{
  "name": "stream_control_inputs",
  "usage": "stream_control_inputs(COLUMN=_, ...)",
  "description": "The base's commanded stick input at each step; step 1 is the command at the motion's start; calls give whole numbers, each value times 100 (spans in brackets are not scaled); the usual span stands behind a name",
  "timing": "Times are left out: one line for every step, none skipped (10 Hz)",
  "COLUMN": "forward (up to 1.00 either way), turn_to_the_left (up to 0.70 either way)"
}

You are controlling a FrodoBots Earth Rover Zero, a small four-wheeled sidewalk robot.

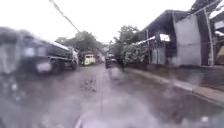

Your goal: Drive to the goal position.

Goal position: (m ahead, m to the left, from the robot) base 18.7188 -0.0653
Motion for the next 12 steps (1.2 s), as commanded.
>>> stream_control_inputs(forward=100, turn_to_the_left=0)
stream_control_inputs(forward=100, turn_to_the_left=0)
stream_control_inputs(forward=100, turn_to_the_left=0)
stream_control_inputs(forward=100, turn_to_the_left=0)
stream_control_inputs(forward=100, turn_to_the_left=0)
stream_control_inputs(forward=100, turn_to_the_left=0)
stream_control_inputs(forward=100, turn_to_the_left=0)
stream_control_inputs(forward=100, turn_to_the_left=0)
stream_control_inputs(forward=100, turn_to_the_left=0)
stream_control_inputs(forward=100, turn_to_the_left=0)
stream_control_inputs(forward=100, turn_to_the_left=0)
stream_control_inputs(forward=100, turn_to_the_left=0)
